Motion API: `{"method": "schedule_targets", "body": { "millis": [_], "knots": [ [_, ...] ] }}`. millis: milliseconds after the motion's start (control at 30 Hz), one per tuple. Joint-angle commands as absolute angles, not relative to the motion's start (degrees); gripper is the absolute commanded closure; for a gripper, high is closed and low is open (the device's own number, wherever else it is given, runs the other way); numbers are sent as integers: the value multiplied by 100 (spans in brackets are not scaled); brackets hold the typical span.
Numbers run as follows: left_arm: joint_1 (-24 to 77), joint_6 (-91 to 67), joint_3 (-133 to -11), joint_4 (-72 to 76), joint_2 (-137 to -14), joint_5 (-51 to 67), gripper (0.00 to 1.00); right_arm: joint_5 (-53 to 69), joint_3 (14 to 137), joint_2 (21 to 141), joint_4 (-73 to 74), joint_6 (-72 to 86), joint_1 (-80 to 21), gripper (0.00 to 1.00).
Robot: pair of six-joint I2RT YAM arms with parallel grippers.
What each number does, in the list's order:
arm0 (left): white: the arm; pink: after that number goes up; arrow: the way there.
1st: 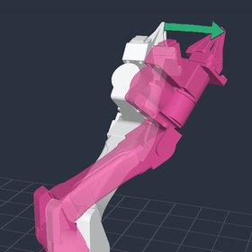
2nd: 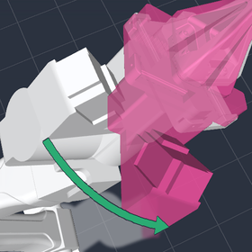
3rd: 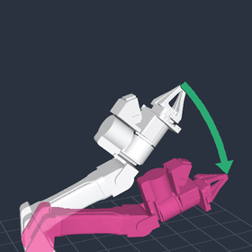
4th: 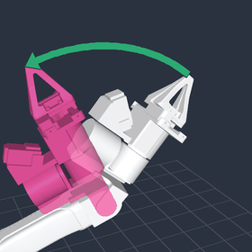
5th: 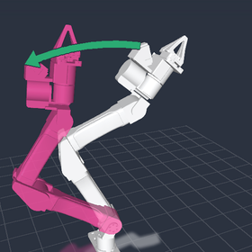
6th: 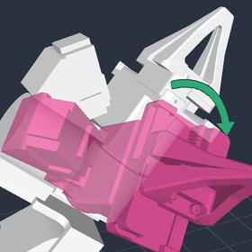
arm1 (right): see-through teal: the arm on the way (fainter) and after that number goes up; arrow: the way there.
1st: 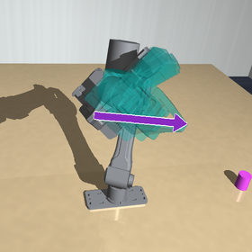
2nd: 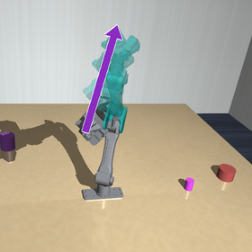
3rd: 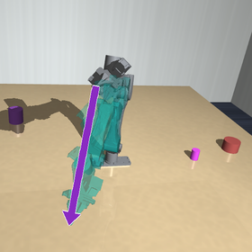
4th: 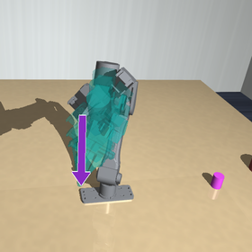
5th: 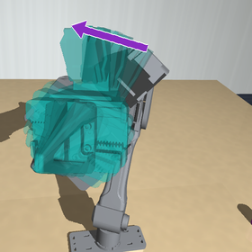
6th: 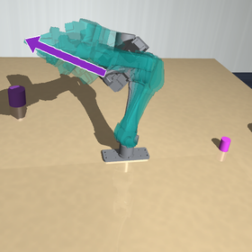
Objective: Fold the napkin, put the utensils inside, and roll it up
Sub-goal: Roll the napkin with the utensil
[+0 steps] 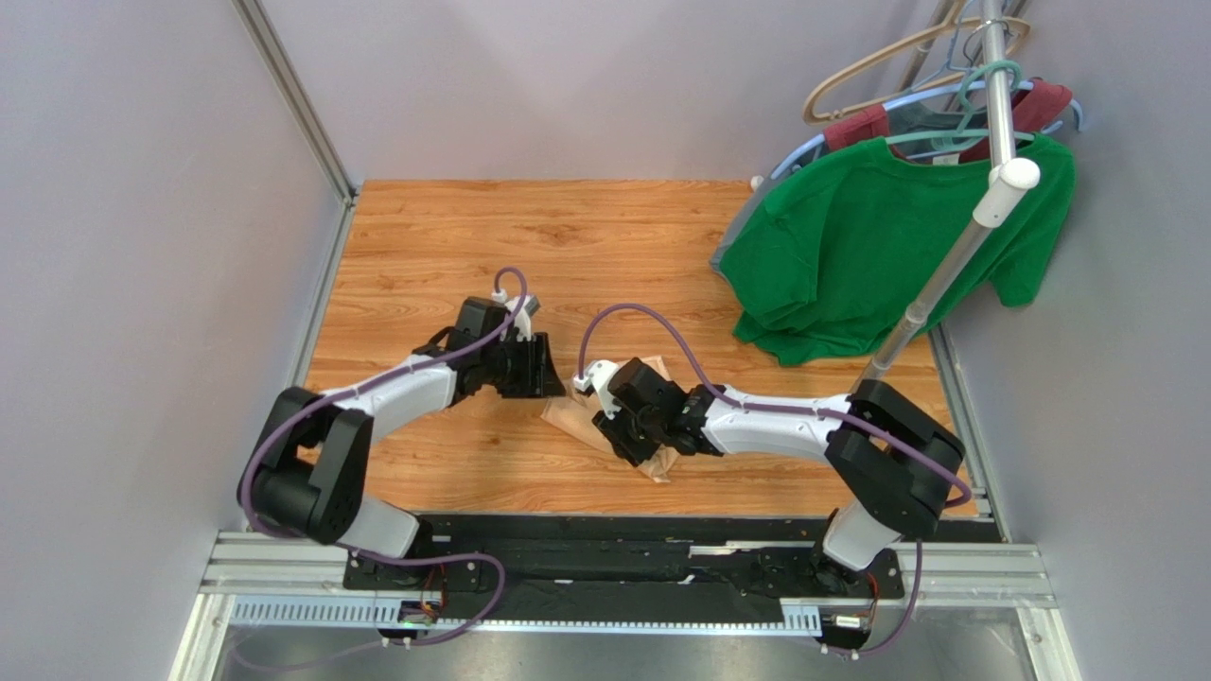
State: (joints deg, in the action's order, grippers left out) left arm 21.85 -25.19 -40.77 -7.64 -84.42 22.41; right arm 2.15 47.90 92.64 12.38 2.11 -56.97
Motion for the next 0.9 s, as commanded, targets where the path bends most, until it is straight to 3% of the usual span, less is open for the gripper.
{"method": "schedule_targets", "body": {
  "millis": [0, 233, 567, 867],
  "knots": [
    [2066, -2549, -3727, -511, -7727, 1864, 45, 1447, 4605, 9817, 1609, 308, -5511, 77],
    [2048, -2610, -2805, 728, -7199, 2240, 46, 2548, 4693, 10090, 1538, 202, -4923, 79],
    [2048, -2707, -2206, 1345, -6575, 2074, 46, 3682, 4851, 10643, 1555, 88, -4298, 81],
    [2048, -2663, -2188, 1459, -6978, 2241, 46, 4042, 4983, 11038, 1591, 61, -4017, 83]
  ]
}}
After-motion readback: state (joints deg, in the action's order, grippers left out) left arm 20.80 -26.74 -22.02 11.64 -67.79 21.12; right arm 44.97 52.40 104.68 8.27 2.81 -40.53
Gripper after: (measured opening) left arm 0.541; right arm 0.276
